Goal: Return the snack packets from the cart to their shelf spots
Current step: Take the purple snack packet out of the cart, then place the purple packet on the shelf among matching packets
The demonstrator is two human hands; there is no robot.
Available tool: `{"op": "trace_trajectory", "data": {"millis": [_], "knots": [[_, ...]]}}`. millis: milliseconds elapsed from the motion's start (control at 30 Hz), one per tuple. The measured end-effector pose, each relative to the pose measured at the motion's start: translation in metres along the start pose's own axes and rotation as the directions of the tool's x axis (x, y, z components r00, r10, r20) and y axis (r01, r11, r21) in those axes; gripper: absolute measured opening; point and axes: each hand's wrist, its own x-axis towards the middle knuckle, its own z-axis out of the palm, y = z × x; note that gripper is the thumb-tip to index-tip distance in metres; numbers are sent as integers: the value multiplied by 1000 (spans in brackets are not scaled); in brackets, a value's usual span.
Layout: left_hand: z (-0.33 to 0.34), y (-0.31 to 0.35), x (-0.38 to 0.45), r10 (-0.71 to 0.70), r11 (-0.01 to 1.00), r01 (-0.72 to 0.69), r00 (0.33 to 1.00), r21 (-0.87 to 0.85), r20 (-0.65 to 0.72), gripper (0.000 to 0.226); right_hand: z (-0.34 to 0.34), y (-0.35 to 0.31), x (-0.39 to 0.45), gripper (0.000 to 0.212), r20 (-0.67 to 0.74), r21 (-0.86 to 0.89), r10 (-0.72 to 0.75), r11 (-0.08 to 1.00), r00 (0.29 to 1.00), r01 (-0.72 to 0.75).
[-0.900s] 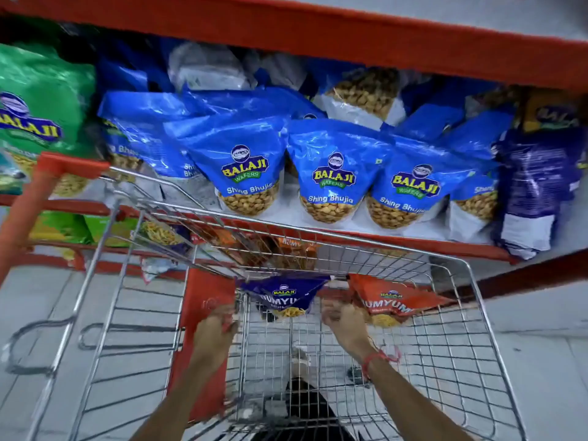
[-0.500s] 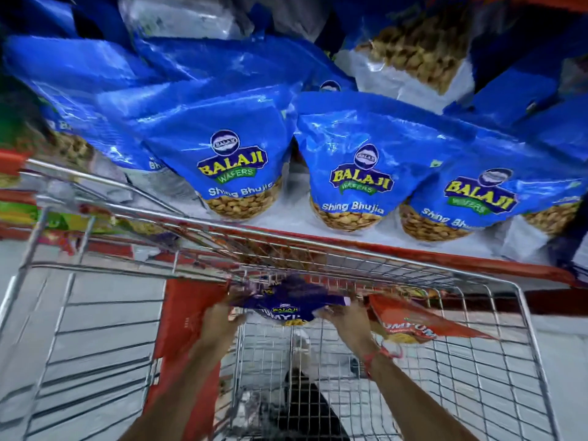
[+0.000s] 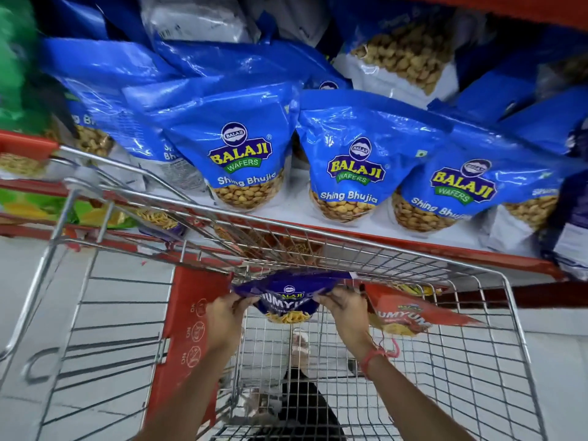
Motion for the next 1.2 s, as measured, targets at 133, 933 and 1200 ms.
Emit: {"op": "trace_trajectory", "data": {"millis": [133,933,1200], "knots": [[-25,17,-19,94,994,-96,994,-47,-50,12,-16,-23,-26,12,-52,32,-100,994,994,102],[-193,292,-4,558,706,-627,779,-329,-286,28,-200,-267,-96,29,-409,193,-551,727,727,659],[-241,420,21,566,577,-730,680,-366,-466,15,-277,-381,-84,31,-480,243,-615,592,626,768]]}}
